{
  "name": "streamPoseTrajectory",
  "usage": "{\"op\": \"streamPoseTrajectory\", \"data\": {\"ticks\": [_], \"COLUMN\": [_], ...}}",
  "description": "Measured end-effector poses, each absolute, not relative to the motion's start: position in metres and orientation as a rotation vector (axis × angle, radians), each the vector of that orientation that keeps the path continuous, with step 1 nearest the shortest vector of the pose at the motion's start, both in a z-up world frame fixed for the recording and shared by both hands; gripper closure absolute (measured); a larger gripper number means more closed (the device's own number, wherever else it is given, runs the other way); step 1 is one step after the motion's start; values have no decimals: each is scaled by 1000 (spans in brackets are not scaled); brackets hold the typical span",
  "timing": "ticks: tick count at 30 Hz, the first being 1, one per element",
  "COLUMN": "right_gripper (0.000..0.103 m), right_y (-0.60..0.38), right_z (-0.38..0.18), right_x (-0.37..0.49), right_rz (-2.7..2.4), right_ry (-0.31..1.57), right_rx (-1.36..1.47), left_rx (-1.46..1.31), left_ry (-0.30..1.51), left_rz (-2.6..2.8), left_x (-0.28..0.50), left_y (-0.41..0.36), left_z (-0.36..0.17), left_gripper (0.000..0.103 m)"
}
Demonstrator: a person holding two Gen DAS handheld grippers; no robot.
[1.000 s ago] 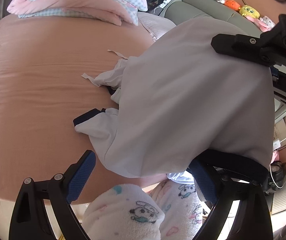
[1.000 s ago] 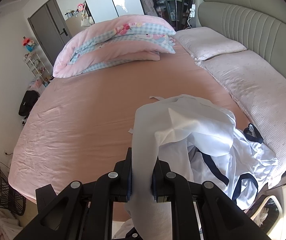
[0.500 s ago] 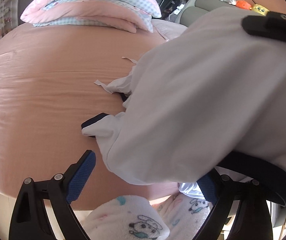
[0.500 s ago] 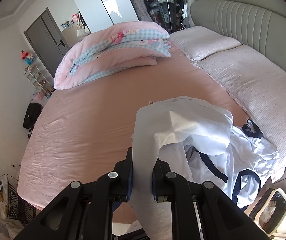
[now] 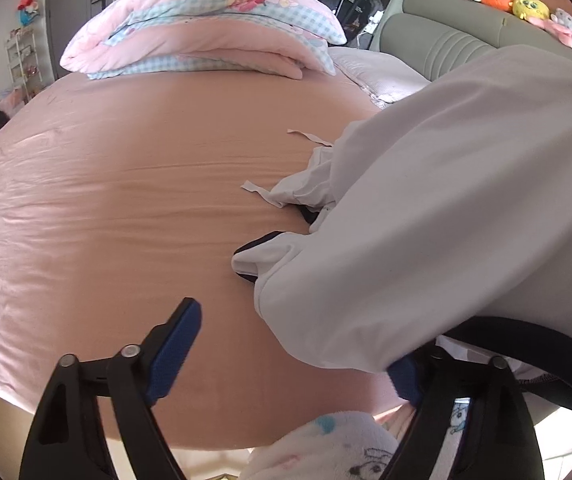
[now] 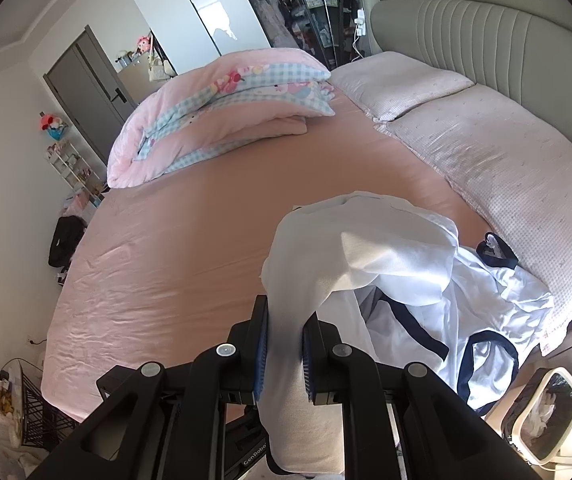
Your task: Fold clothes
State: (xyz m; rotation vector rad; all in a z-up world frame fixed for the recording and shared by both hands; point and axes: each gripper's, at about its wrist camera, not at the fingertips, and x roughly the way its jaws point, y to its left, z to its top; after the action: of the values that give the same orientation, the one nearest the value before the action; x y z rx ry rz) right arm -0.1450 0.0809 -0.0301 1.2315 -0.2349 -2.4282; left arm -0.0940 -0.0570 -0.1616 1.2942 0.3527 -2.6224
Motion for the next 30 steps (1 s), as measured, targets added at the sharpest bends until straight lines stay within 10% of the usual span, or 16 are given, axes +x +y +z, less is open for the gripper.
{"op": "streamPoseTrajectory", "data": {"ticks": [3,6,21,25,30], "right_gripper": [90,90,89,62,60], "right_y": [82,86,96,98,98], "right_z": [-31,-30,-85,-98,-100], "right_x": [-145,-145,-119,-104,-86], "right_rz": [-2421,-2466,-2458,-2462,-2456], "right_ry": [-231,-190,-32,-13,-32], "right_rx": [1230,1211,1335,1331,1285], "left_rx": [1310,1336,1352,1347,1348], "left_ry": [311,348,430,397,377], "left_rz": [-2646,-2670,-2818,-2856,-2892], "left_x": [-95,-97,-98,-108,-119], "left_y": [-54,-57,-56,-51,-45], "left_z": [-160,-158,-125,-116,-107], "left_gripper": [83,92,98,98,98]}}
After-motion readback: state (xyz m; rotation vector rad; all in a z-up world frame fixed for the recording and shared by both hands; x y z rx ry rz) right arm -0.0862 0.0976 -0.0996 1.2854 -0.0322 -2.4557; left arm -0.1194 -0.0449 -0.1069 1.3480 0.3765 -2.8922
